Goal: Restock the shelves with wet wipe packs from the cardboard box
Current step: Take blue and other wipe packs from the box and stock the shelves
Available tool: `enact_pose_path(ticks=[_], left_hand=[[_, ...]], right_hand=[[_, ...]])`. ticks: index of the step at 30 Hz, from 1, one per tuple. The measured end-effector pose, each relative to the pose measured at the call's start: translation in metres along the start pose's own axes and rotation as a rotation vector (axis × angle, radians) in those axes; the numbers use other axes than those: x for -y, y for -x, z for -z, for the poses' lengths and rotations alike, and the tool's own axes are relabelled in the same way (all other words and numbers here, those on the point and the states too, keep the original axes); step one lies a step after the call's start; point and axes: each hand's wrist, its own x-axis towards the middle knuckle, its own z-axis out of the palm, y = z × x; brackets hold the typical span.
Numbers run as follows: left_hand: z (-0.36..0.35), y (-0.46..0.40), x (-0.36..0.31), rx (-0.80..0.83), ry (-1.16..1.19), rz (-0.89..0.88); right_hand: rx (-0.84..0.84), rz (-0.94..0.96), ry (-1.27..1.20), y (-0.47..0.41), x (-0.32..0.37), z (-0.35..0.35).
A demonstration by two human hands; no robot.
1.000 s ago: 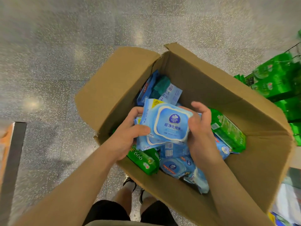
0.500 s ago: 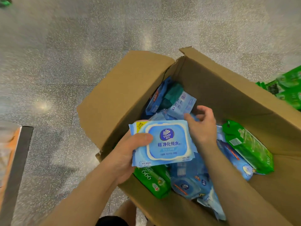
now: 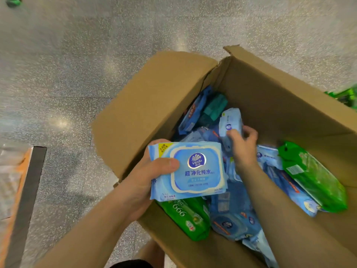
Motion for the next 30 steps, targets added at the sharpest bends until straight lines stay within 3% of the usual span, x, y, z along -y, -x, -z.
enact_pose_path(ticks=[2, 4, 7, 13, 16, 22, 24, 27, 30], left_hand=[[-0.003, 0.003, 0.0, -0.005, -0.014, 0.034], [-0.005, 0.006, 0.0, -0.001, -0.026, 0.059], [-0.009, 0.01, -0.002, 0.018, -0.037, 0.071], [-0.024, 0.018, -0.004, 0.039, -0.07, 0.082], [-0.036, 0.026, -0.007, 0.065, -0.082, 0.101], [-0.049, 0.04, -0.015, 0.078, -0.141, 0.097], [-0.051, 0.041, -0.016, 0.077, -0.183, 0.1], [-0.055, 0.044, -0.015, 0.076, -0.228, 0.115], [-0.057, 0.047, -0.008, 0.064, -0.213, 0.111]], right_hand=[[0.102, -0.11, -0.353, 0.025, 0.007, 0.032], [0.196, -0.149, -0.543, 0.06, 0.026, 0.062], [0.323, -0.23, -0.648, 0.092, 0.052, 0.098], [0.54, -0.194, -0.623, 0.144, 0.101, 0.134], [0.744, -0.239, -0.707, 0.159, 0.11, 0.141], [0.693, -0.181, -0.113, 0.169, 0.152, 0.14], [0.608, -0.147, 0.083, 0.174, 0.168, 0.132], [0.552, 0.019, 0.446, 0.181, 0.181, 0.116], [0.449, 0.153, 0.589, 0.189, 0.177, 0.1]])
